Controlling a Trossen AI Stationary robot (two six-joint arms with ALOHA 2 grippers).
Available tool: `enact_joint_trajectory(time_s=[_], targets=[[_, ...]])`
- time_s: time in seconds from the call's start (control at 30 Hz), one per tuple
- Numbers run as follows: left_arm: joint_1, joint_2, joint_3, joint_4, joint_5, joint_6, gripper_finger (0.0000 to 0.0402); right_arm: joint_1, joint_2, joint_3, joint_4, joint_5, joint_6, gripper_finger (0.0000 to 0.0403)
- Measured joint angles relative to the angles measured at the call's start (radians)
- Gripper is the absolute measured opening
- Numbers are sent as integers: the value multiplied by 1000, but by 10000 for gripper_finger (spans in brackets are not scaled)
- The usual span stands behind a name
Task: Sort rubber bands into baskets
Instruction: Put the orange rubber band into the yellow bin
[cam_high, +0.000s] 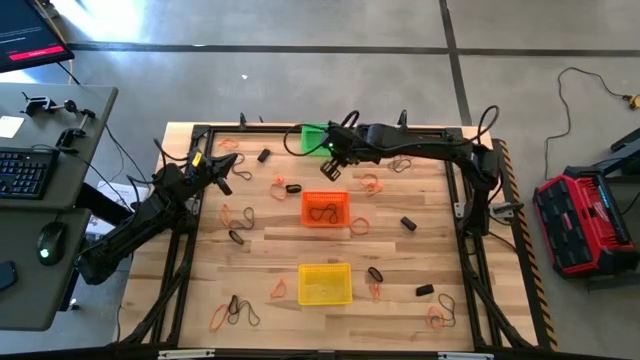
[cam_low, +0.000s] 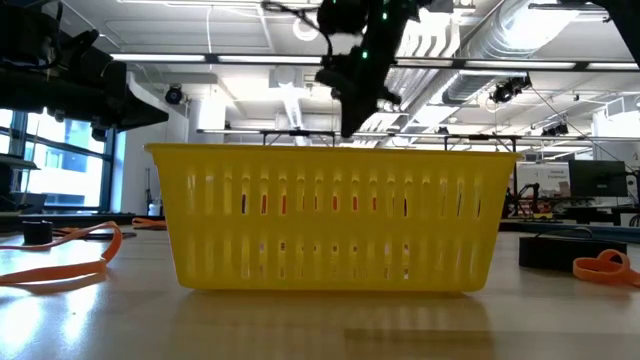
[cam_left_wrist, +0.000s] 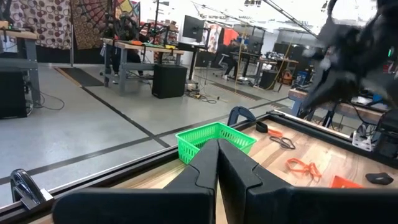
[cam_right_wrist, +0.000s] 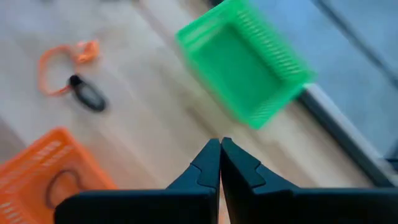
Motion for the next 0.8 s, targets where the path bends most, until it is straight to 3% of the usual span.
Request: enact_joint_trajectory(time_s=[0.17,0.4,0.6,0.8], targets=[[0,0,0,0,0,0,0,-1,0,-179,262,-101,-32,0],[0,0,0,0,0,0,0,-25,-17,-307,352,-115,-49,0],[4,14,0,0,-8,0,0,-61,-130,-459,486,-151,-92,0],[4,114,0,-3,-9,0,0,-109,-281,-669,687,-175,-126,0]])
